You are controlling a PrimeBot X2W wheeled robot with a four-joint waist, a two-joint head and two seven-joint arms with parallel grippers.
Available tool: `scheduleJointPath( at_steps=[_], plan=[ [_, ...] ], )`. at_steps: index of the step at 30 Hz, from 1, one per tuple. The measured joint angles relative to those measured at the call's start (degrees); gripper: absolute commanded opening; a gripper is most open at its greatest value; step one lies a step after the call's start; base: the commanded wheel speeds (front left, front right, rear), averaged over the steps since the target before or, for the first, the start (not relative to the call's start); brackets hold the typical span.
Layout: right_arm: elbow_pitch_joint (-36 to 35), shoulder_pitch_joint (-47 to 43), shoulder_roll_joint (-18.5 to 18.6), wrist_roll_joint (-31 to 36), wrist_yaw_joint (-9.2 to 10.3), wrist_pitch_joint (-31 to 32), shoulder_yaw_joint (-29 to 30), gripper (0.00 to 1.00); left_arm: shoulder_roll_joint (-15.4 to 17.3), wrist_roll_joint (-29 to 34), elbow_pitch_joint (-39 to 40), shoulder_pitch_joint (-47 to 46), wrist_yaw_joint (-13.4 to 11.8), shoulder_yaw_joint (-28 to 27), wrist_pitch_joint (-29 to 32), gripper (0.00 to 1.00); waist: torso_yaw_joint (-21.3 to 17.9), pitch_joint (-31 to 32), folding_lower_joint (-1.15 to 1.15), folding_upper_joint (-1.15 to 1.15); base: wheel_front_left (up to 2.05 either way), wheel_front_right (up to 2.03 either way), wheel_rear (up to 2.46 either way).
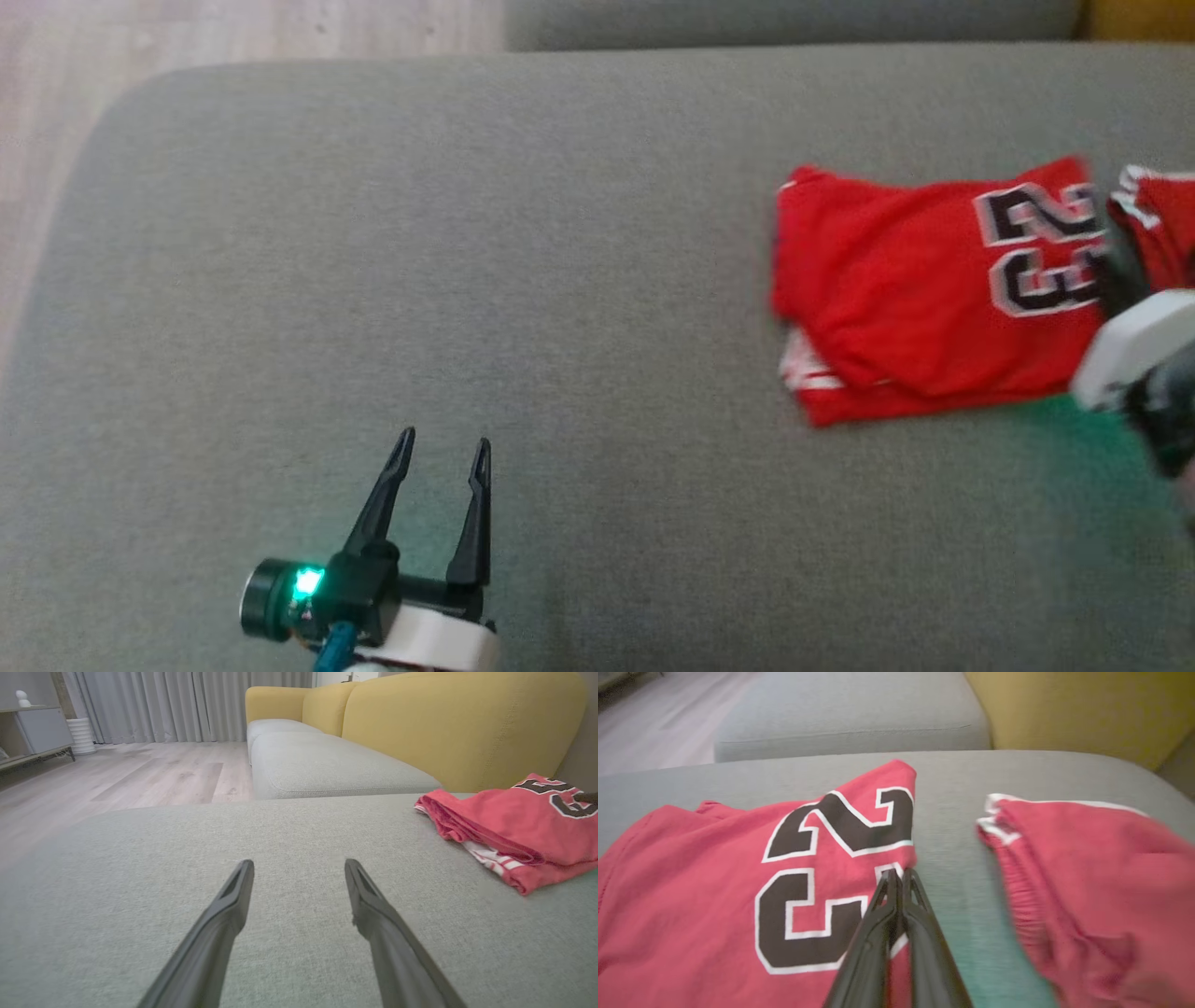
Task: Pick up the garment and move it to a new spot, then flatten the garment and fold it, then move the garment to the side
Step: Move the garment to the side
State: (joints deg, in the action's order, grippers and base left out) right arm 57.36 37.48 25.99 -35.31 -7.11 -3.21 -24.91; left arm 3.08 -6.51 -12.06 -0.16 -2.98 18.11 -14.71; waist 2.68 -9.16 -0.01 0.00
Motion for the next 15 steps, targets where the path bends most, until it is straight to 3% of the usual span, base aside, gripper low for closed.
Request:
scheduleJointPath(
  at_steps=[6, 13, 14, 15],
  plan=[
    [-2.4, 3.1, 10.5, -1.0, 0.00, 1.4, -0.9, 0.00, 0.0, 0.4, 0.0, -3.4, 0.0, 0.2, 0.0, 1.00, -2.5, -3.9, 0.01, 0.00, 0.00, 0.00, 0.00],
    [-1.7, 7.8, 18.0, -1.3, 0.01, 1.4, 0.7, 0.00, 0.0, 0.5, 0.1, -5.9, 0.0, 1.8, 0.0, 1.00, -3.3, -6.9, 0.02, 0.00, 0.00, 0.00, 0.00],
    [-1.3, 8.0, 18.5, -1.1, 0.00, 1.4, 1.1, 0.40, 0.0, 0.5, 0.1, -6.1, 0.0, 2.0, 0.0, 1.00, -3.2, -7.0, 0.02, 0.00, 0.00, 0.00, 0.00],
    [-0.9, 8.1, 18.9, -0.6, 0.01, 1.2, 1.2, 0.94, 0.0, 0.5, 0.1, -6.2, 0.0, 2.1, 0.0, 1.00, -3.0, -7.0, 0.01, 0.00, 0.00, 0.00, 0.00]
  ],
)
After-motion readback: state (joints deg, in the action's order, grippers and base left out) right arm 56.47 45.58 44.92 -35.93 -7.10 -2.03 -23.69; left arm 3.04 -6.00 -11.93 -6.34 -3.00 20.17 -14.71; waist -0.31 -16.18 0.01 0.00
